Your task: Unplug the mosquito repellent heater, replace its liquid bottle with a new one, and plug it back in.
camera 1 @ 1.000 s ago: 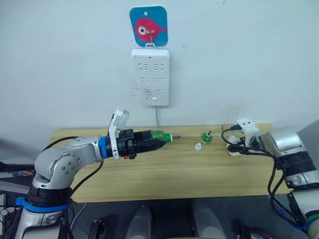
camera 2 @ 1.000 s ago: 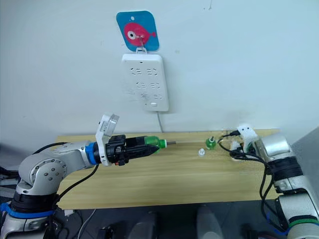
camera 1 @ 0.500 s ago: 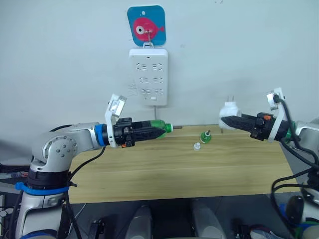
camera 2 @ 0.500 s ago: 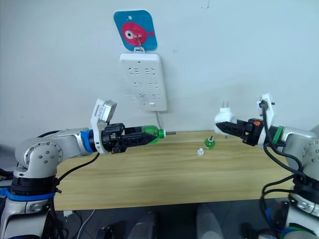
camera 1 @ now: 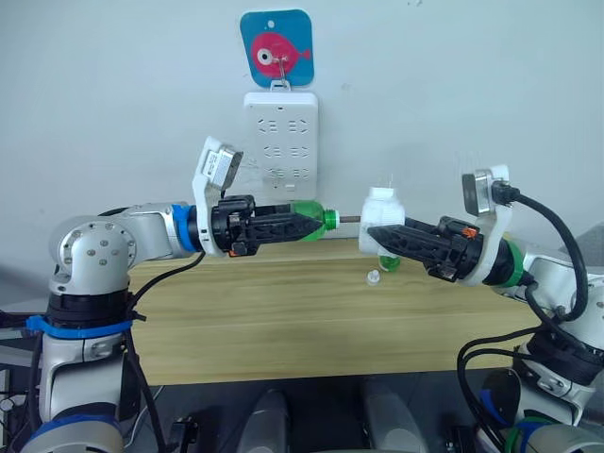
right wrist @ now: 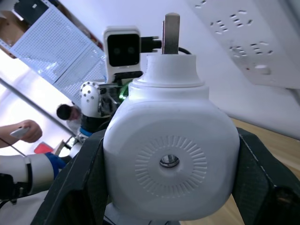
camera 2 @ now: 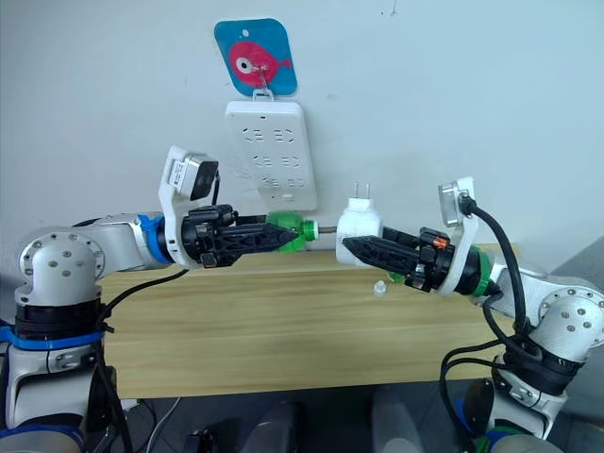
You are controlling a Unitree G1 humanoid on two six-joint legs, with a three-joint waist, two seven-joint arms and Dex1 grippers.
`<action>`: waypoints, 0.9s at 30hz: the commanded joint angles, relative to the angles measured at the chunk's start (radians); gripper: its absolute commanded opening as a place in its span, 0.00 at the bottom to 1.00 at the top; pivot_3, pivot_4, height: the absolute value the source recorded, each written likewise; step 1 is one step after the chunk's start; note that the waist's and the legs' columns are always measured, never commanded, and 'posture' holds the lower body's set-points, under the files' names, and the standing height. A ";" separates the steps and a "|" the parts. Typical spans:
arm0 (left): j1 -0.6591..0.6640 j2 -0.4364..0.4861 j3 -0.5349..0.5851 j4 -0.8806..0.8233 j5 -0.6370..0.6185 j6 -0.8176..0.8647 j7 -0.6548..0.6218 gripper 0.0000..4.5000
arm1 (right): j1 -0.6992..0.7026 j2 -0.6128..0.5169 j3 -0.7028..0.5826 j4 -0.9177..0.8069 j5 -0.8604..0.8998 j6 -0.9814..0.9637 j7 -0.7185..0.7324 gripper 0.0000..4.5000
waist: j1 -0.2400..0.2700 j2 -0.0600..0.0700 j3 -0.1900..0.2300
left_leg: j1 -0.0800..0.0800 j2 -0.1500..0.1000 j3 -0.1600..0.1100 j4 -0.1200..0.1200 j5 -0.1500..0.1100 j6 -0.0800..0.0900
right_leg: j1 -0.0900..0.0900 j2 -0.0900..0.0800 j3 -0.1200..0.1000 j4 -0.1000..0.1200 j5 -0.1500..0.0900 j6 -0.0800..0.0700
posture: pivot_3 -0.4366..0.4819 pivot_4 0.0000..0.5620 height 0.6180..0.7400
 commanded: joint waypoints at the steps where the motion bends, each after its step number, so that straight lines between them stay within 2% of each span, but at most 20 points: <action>1: -0.015 0.012 0.024 -0.015 -0.017 0.000 -0.016 0.51 | 0.021 -0.063 0.061 0.018 0.201 -0.112 -0.113 0.66 | -0.002 0.000 0.000 | 0.000 0.000 0.000 0.000 0.000 0.000 | 0.000 0.000 0.000 0.000 0.000 0.000 | 0.40 0.41 1.00; 6: -0.011 0.011 0.021 -0.027 -0.033 0.010 -0.026 0.51 | 0.063 -0.174 0.173 0.033 0.383 -0.265 -0.233 0.66 | -0.003 0.000 0.000 | 0.000 0.001 0.001 0.000 -0.001 0.002 | 0.000 0.000 0.000 -0.001 0.000 0.000 | 0.40 0.40 1.00; 10: -0.006 0.003 0.020 -0.033 -0.047 0.016 -0.023 0.51 | 0.084 -0.245 0.247 0.028 0.459 -0.363 -0.275 0.66 | -0.004 -0.001 0.000 | 0.000 0.000 0.001 0.000 -0.001 0.002 | 0.000 0.000 0.000 -0.001 0.000 0.000 | 0.40 0.40 1.00; 27: -0.014 -0.031 -0.016 -0.042 -0.036 0.014 -0.030 0.51 | 0.123 -0.402 0.399 -0.026 0.519 -0.530 -0.244 0.66 | 0.002 -0.001 0.001 | -0.001 0.000 0.001 0.000 -0.001 0.002 | 0.000 0.001 0.000 -0.001 0.000 0.000 | 0.39 0.40 1.00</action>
